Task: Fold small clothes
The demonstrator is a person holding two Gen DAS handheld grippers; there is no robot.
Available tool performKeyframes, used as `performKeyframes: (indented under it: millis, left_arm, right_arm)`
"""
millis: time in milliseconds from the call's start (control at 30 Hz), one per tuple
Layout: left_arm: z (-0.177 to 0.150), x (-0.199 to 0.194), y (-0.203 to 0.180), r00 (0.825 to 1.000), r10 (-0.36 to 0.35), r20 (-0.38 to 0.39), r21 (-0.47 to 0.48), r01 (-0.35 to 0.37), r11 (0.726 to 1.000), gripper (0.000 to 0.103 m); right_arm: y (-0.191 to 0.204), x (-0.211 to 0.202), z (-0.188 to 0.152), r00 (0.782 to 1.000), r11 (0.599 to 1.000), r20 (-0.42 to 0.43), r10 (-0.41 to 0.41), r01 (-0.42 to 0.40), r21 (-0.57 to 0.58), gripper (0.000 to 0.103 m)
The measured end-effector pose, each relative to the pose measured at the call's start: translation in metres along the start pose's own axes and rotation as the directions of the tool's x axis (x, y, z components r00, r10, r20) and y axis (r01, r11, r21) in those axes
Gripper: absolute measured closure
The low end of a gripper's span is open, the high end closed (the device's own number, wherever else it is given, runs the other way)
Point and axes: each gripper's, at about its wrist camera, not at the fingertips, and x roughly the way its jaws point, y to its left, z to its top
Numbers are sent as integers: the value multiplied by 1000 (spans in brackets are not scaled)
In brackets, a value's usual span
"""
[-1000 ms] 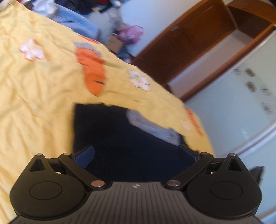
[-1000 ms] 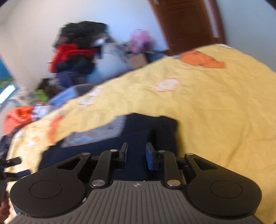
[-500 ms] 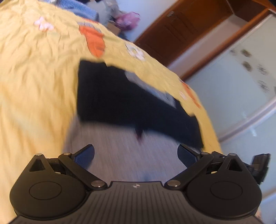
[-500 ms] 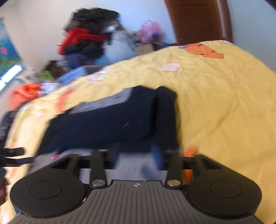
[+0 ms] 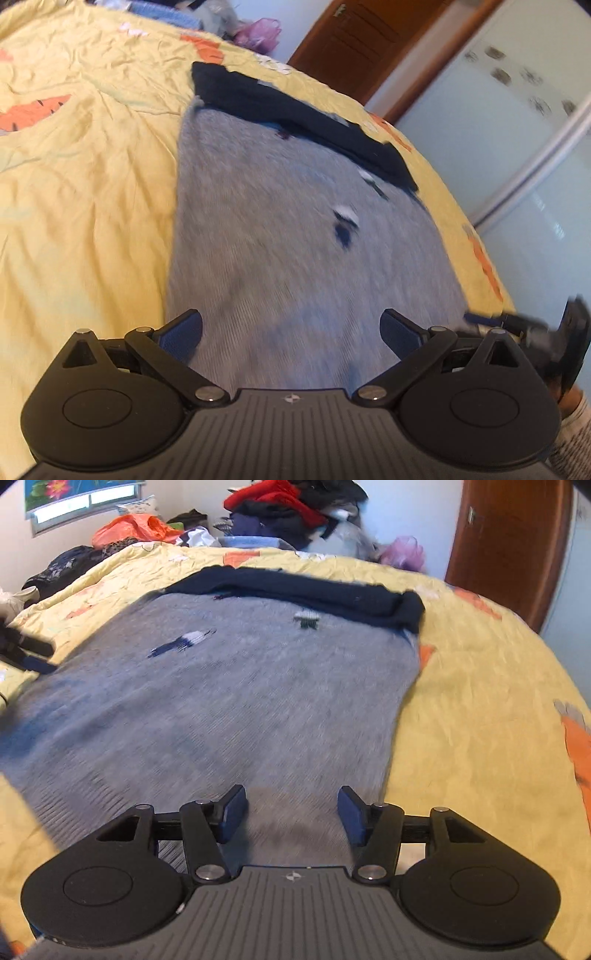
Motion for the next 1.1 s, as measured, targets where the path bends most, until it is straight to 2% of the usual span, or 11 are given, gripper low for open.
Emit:
performKeyframes:
  millis: [200,333,433,500,533,633,700,733,833,1033,1100]
  left_arm:
    - [-39,1,-34,992,126,29,110,-128,986,0]
    - [-69,0,-52,950,305,65,276,-311,910,0]
    - [-91,-9,-51,931,347,115,336,-365,868,0]
    - [-91,-19,-45,930,354,100,288,-367,884,0]
    - [-89,-25,-41,926,370,68,246,-375,894,0]
    - [-88,-57,-23,961,268,73,74,-273,959,0]
    - [-88,-73,-4,989,129,75,-83,-123,989,0]
    - [-86,-76,8,996,53,73,-164,-40,986,0]
    - [-79,-68,31,992,-103,66,-321,119,940,0]
    - [-71,-59,58,975,-203,89,-526,219,822,0]
    - [-71,-61,66,972,-217,95,-550,233,802,0]
  right_arm:
    - [24,-4,-7,997,996,54,57,-61,71,43]
    - [48,-12,-32,997,996,71,-2,8,-91,41]
    - [22,-24,-44,999,1000,49,25,-24,-9,36]
    - [13,-31,-52,999,1000,40,-2,3,-11,22]
    - [8,-35,-54,999,1000,30,11,-11,9,22]
    - [1,-53,-62,999,998,30,15,-16,55,23]
    - [-11,-61,-72,997,987,35,65,-70,148,23]
    - [-18,-64,-76,996,978,43,79,-86,188,23]
    - [-31,-69,-85,995,963,71,76,-92,254,25]
    - [-33,-67,-90,992,948,113,60,-92,304,32]
    - [-33,-69,-93,990,947,129,56,-93,308,33]
